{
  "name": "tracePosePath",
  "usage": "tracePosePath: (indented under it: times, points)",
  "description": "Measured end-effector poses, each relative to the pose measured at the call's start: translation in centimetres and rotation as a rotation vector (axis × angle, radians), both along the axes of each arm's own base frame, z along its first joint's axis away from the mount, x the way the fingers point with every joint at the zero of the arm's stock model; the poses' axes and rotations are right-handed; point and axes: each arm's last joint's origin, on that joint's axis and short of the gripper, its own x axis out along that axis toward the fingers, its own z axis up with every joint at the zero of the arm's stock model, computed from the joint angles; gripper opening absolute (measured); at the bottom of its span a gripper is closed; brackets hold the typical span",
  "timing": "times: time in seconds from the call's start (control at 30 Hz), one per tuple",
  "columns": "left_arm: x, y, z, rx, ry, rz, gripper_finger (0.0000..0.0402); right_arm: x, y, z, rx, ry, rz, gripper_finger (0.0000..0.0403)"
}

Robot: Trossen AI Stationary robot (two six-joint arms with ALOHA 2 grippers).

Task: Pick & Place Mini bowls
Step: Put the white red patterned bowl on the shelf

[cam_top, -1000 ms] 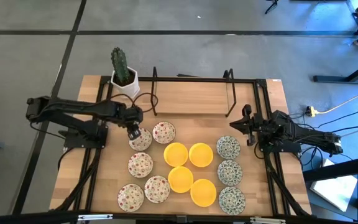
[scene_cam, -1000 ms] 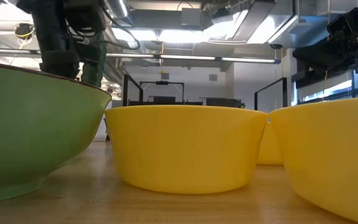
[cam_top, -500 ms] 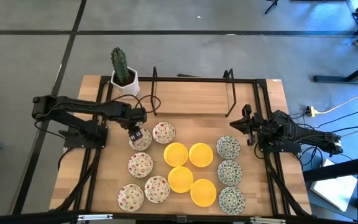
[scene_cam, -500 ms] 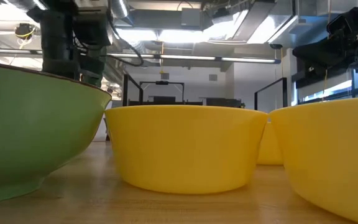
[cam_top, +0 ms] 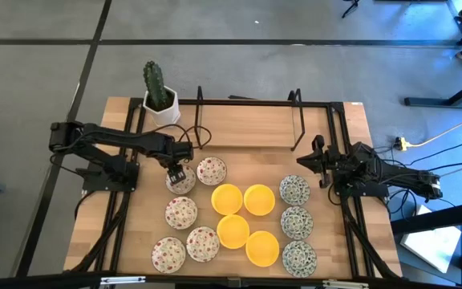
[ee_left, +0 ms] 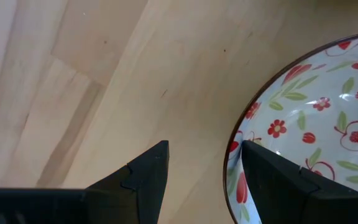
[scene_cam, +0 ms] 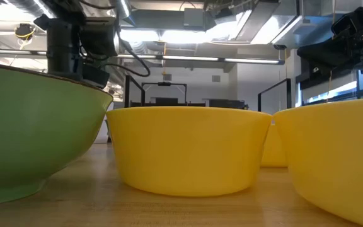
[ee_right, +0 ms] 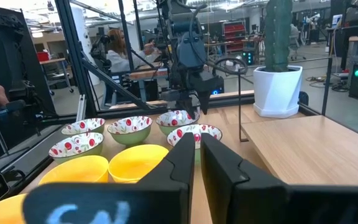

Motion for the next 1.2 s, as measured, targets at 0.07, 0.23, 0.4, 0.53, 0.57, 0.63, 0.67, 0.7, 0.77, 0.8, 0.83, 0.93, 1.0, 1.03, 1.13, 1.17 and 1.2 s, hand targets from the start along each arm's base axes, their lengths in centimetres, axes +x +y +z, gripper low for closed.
tracePosePath:
  times: [0.07, 0.23, 0.4, 0.53, 0.57, 0.63, 0.67, 0.7, 0.77, 0.8, 0.83, 0.93, 1.0, 1.03, 1.13, 1.17, 1.2]
  points:
    - [0.0, 0.0, 0.0, 0.005, -0.001, -0.003, 0.0195, 0.0, 0.0, 0.0, 0.001, 0.000, 0.000, 0.0029]
    - [0.1, 0.1, 0.0, 0.029, -0.004, -0.007, 0.0169, 0.0, 0.0, 0.0, 0.000, 0.000, 0.000, 0.0029]
    - [0.1, 0.1, 0.0, 0.029, -0.004, -0.007, 0.0100, 0.0, 0.0, 0.0, 0.007, 0.000, 0.001, 0.0029]
    - [0.1, -0.1, 0.1, 0.031, -0.003, -0.055, 0.0033, 0.0, 0.0, 0.0, 0.023, 0.000, 0.002, 0.0029]
    - [0.2, -0.1, 0.2, 0.029, -0.008, -0.069, 0.0023, 0.0, 0.0, 0.0, 0.023, 0.000, 0.002, 0.0029]
    - [0.2, -0.2, 0.3, 0.033, -0.011, -0.093, 0.0021, 0.0, 0.0, 0.0, 0.023, 0.000, 0.002, 0.0029]
    - [0.2, -0.2, 0.2, 0.036, -0.010, -0.103, 0.0021, 0.0, 0.0, 0.0, 0.023, 0.000, 0.002, 0.0029]
    - [0.3, -0.2, 0.2, 0.037, -0.010, -0.114, 0.0021, 0.0, 0.0, 0.0, 0.022, 0.000, 0.002, 0.0029]
    - [0.2, -0.2, 0.4, 0.044, -0.012, -0.144, 0.0021, 0.0, 0.0, 0.0, 0.022, 0.000, 0.002, 0.0029]
    - [0.2, -0.2, 0.5, 0.046, -0.016, -0.155, 0.0021, 0.0, 0.0, 0.0, 0.022, 0.000, 0.002, 0.0029]
    - [0.2, -0.2, 0.8, 0.047, -0.022, -0.161, 0.0021, 0.0, 0.0, 0.0, 0.022, 0.000, 0.001, 0.0029]
    - [0.2, -0.3, 2.2, 0.055, -0.069, -0.172, 0.0014, 0.0, 0.0, 0.0, 0.022, 0.000, 0.002, 0.0029]
    - [0.2, -0.3, 3.5, 0.093, -0.111, -0.182, 0.0007, 0.0, 0.0, 0.0, 0.023, 0.000, 0.002, 0.0029]
    - [0.2, -0.3, 4.2, 0.120, -0.132, -0.190, 0.0004, 0.0, 0.0, 0.0, 0.023, 0.001, 0.002, 0.0029]
    - [0.0, -0.4, 6.5, 0.155, -0.195, -0.196, 0.0003, 0.0, 0.0, 0.0, 0.024, 0.000, 0.002, 0.0029]
    - [-0.2, -0.4, 7.0, 0.156, -0.204, -0.196, 0.0003, 0.0, 0.0, 0.0, 0.024, 0.000, 0.002, 0.0029]
    - [-0.4, -0.4, 7.5, 0.161, -0.209, -0.194, 0.0003, 0.0, 0.0, 0.0, 0.024, 0.000, 0.001, 0.0029]
